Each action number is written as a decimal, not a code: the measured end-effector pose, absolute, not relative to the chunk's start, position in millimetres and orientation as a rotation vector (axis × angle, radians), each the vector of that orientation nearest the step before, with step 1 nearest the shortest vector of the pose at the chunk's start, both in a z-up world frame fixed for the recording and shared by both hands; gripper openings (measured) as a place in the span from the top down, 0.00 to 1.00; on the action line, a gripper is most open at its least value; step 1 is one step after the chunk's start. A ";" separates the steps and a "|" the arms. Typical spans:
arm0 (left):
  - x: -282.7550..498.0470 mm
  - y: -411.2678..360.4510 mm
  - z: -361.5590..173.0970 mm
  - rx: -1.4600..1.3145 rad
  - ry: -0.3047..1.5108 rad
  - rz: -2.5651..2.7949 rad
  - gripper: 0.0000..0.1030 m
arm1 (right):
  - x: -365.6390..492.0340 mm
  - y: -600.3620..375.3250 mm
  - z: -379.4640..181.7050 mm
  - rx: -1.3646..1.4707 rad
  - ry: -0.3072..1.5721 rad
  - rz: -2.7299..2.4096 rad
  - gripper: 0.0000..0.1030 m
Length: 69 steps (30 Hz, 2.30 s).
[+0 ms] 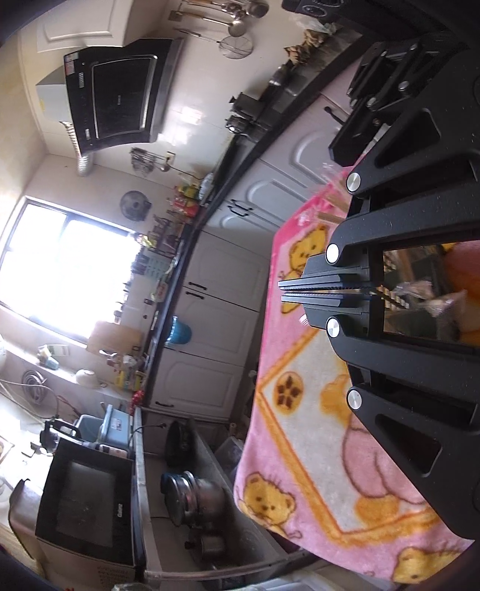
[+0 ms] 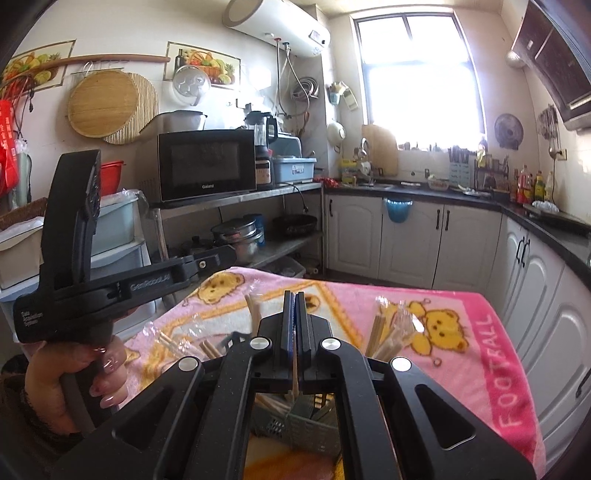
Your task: Organize utensils
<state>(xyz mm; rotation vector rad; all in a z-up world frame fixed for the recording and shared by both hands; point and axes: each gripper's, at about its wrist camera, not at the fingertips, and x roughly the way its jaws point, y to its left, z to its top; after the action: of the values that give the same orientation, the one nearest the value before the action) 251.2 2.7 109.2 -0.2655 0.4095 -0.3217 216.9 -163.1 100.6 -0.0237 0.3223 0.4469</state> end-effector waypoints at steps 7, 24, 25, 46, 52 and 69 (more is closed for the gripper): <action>235.7 4.5 97.3 -0.257 0.459 -0.329 0.98 | 211.1 -169.3 92.4 0.000 0.354 0.450 0.93; 190.7 9.9 84.6 -0.257 0.500 -0.317 0.45 | 182.4 -187.7 79.7 0.030 0.400 0.443 0.64; 188.8 10.7 82.9 -0.260 0.504 -0.316 0.42 | 179.2 -188.4 79.0 0.027 0.402 0.444 0.64; 145.8 6.4 44.7 -0.228 0.587 -0.305 0.10 | 134.7 -196.8 49.9 0.040 0.437 0.420 0.34; 138.7 1.4 32.1 -0.213 0.609 -0.301 0.10 | 132.2 -200.1 32.9 0.033 0.467 0.401 0.25; 123.2 -0.6 0.4 -0.217 0.580 -0.242 0.10 | 118.8 -210.4 -5.1 0.034 0.445 0.319 0.07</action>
<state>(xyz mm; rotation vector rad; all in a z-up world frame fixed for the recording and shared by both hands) 123.2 -0.6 0.4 -0.2167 0.5804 -0.2417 118.8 -210.4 -5.1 0.0345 0.4450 0.3191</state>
